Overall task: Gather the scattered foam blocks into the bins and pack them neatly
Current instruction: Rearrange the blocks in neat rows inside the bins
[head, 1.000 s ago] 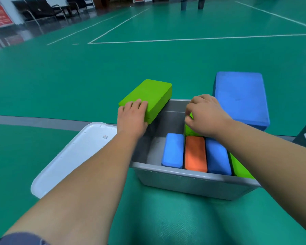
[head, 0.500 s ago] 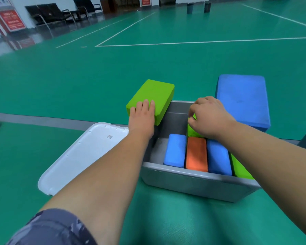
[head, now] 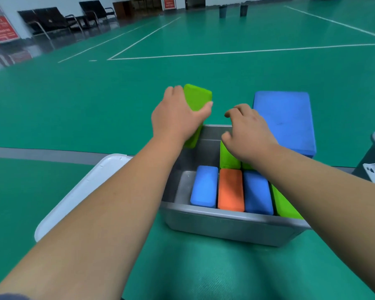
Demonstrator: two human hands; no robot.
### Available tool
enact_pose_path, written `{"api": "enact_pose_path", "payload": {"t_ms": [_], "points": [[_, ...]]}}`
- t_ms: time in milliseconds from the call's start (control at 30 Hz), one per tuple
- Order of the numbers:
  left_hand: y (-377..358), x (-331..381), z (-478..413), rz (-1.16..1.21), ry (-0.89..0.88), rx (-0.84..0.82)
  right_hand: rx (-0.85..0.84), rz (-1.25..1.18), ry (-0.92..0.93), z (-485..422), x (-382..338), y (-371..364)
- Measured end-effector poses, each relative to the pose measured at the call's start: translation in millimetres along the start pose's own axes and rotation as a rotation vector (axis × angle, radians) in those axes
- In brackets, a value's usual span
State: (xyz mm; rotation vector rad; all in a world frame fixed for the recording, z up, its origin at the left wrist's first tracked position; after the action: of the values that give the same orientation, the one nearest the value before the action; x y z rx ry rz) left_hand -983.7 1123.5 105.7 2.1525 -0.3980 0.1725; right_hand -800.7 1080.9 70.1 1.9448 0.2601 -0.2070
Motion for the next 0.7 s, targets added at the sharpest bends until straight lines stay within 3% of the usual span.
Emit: {"api": "enact_pose_path", "payload": {"t_ms": [233,400,500,600,700], "points": [[-27,10,-3,0.180,0.108,-0.063,-0.061,0.031,-0.037,-1,6,-7],[-63,-2,7,0.269,0.189,-0.273,-0.121,0.089,-0.026,1,17,-12],[-78,-1,11,0.552,0.243,-0.492,-0.174,0.148,0.018,3,18,-15],[-92,3,24,0.954,0.474,-0.661,-0.235,0.141,0.023,4,19,-22],[-86,6,25,1.034,0.480,-0.675,-0.234,0.111,-0.006,1,19,-26]]}}
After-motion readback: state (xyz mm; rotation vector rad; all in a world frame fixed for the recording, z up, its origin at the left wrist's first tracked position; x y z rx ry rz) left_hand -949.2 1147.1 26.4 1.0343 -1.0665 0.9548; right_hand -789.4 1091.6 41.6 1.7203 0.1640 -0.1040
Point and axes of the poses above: each hand's wrist, its own z-axis away from the middle knuckle, its own y-axis out of the back of the hand, x = y × z, the point moved 5 cm from there along -z, towards the middle knuckle, and after that the axes turned 7 degrees about -y, right-handed, at the moved point
